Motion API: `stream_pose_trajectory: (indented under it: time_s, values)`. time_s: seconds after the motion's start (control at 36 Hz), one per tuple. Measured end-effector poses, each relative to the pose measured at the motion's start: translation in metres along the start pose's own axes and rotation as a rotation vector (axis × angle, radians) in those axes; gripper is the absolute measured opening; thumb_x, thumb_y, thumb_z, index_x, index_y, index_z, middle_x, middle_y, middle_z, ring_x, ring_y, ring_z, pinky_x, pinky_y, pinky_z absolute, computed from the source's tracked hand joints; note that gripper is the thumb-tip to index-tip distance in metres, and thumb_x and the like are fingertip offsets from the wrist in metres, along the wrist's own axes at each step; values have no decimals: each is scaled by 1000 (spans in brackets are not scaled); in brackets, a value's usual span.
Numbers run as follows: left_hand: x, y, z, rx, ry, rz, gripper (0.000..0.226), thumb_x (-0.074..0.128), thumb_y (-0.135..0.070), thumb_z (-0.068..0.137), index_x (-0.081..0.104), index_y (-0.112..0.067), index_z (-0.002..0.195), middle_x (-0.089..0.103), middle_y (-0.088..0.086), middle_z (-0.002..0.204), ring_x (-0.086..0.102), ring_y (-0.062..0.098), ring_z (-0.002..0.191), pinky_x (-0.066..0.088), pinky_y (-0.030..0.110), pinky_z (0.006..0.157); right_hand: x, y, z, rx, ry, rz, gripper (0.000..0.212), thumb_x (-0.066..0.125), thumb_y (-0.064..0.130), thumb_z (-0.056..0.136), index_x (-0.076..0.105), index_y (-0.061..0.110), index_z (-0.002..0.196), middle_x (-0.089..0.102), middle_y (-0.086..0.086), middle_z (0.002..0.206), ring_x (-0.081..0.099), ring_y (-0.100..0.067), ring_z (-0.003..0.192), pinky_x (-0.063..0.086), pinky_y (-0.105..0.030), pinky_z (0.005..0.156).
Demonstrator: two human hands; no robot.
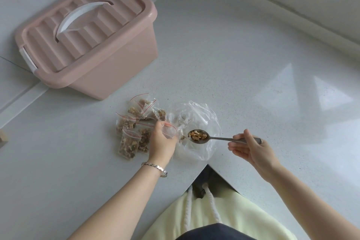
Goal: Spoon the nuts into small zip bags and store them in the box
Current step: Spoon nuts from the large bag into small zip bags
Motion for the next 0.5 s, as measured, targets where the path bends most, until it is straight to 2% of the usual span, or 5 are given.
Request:
stream_pose_trajectory:
  time_s: [0.06,0.17,0.25,0.36,0.5]
  values:
    - [1,2,-1,3,15,44,28,67,-12,81,48,-23,98,53,1,101,52,14,79,48,29,70,1,5,-1,-27,-7,-76,38,39,29,96,64,3,87,72,-15,78,70,-23,74,58,-27,69]
    - [5,2,-3,16,44,174,30,71,-22,78,47,-23,96,51,-7,84,53,14,75,48,30,68,10,14,-2,-88,-43,-179,37,40,28,97,65,4,83,72,-13,74,70,-22,71,58,-28,68]
    - [7,3,-3,7,46,231,32,74,-26,75,47,-23,92,51,-8,80,55,18,76,50,33,68,17,20,-2,-139,-73,-246,35,42,27,96,65,5,81,71,-12,73,69,-21,69,58,-25,64]
    - [8,6,-1,-43,39,257,30,72,-24,76,45,-24,90,57,-1,78,60,26,71,51,34,62,29,29,-4,-214,-79,-381,33,42,27,96,65,11,79,70,-8,73,68,-19,70,56,-26,67]
    - [10,8,-2,-105,43,185,28,69,-17,79,47,-22,94,52,-6,76,58,21,72,54,35,66,41,30,-5,-279,-70,-463,31,43,28,96,65,14,77,70,-4,71,67,-13,68,55,-21,66]
Point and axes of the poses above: each hand's wrist, its own z-axis towards the middle knuckle, its own x-axis out of the palm, y = z × x, the point moved 7 cm from there along z, towards the middle knuckle
